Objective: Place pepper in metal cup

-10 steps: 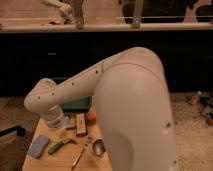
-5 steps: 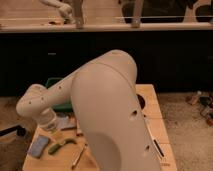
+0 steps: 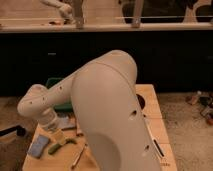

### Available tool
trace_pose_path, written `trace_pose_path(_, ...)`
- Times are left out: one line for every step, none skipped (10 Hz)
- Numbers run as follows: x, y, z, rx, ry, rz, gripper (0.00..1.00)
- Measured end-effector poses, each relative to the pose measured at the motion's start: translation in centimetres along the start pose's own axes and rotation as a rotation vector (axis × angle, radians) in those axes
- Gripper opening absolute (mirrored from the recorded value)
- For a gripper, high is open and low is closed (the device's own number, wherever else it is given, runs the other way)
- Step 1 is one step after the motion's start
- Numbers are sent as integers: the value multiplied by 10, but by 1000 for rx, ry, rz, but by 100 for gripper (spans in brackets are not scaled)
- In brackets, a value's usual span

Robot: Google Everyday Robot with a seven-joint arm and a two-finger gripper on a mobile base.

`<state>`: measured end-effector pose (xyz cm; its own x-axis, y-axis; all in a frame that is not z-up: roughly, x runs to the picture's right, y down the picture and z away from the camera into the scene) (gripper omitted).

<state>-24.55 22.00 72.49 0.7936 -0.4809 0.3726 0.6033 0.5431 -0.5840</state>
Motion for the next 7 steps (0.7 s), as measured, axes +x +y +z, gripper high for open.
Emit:
trace_pose_path(0, 1, 1, 1, -2, 0, 80)
trace_pose_path(-1, 3, 3, 11, -33, 9, 80)
trace_pose_path(5, 5, 10, 13, -57, 23, 80)
trace_pose_path(10, 7, 22, 18, -97, 44, 80)
trace_pose_path(12, 8, 38, 21, -143, 64, 80)
trace_pose_path(15, 10, 47, 18, -172, 82, 80)
trace_pose_path(17, 11, 52, 13, -186, 97, 80)
